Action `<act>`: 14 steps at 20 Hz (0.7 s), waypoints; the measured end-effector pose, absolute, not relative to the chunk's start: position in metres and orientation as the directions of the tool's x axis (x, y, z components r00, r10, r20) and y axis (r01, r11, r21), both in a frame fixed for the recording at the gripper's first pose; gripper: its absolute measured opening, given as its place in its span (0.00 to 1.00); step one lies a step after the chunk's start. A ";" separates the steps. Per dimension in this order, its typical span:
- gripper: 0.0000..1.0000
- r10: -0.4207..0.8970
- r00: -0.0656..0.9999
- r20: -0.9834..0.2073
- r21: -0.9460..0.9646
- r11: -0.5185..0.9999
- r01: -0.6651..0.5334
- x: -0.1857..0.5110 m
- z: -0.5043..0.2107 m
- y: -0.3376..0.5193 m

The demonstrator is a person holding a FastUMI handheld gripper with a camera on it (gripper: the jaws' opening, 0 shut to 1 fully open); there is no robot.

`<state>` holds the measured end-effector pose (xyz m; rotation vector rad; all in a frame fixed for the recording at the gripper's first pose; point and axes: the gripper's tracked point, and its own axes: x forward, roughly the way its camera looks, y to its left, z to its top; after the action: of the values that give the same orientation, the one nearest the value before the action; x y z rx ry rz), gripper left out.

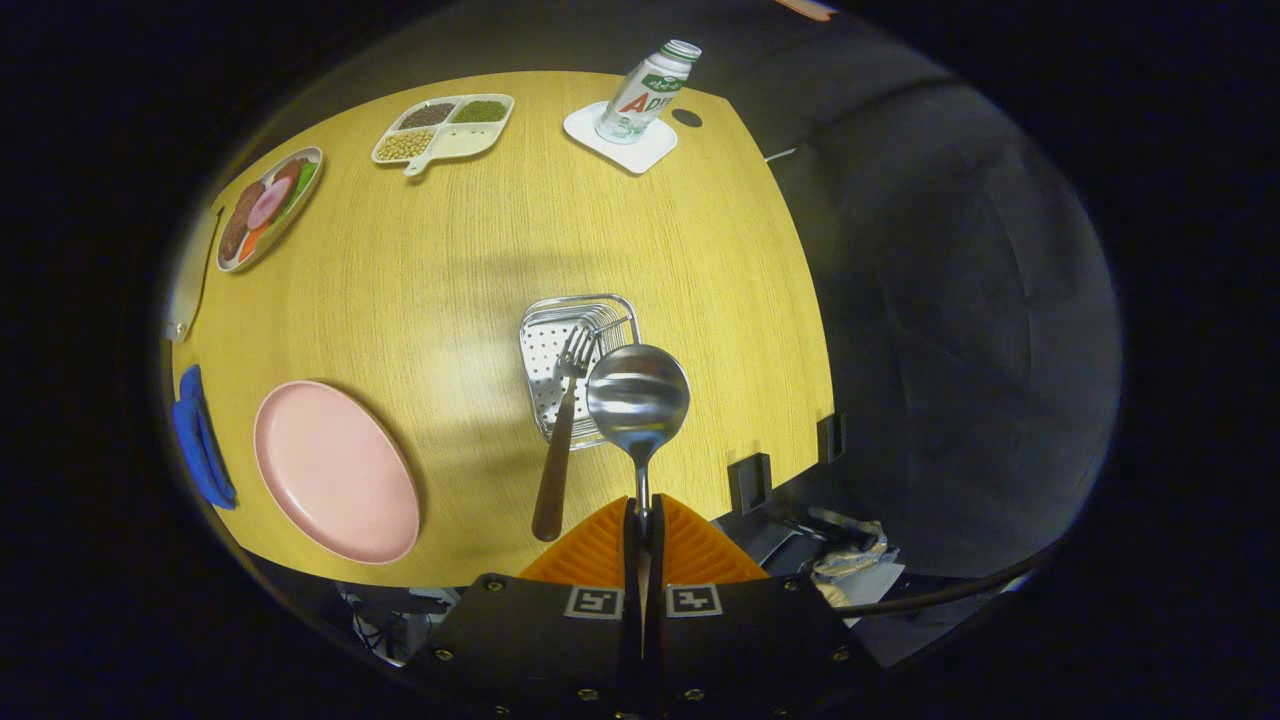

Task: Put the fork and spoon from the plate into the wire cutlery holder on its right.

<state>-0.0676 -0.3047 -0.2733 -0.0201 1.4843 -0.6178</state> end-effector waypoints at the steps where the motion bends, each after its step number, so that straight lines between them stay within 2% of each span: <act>1: 0.02 -0.388 -0.043 -0.921 -0.375 0.850 0.370 -0.067 -0.278 -0.307; 10: 0.01 -0.284 -0.126 -0.950 -0.310 0.894 0.322 -0.063 -0.312 -0.309; 14: 0.02 -0.258 -0.132 -0.957 -0.287 0.907 0.309 -0.057 -0.316 -0.307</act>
<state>-0.0570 -0.3069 -0.3155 0.0403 1.6320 -0.4874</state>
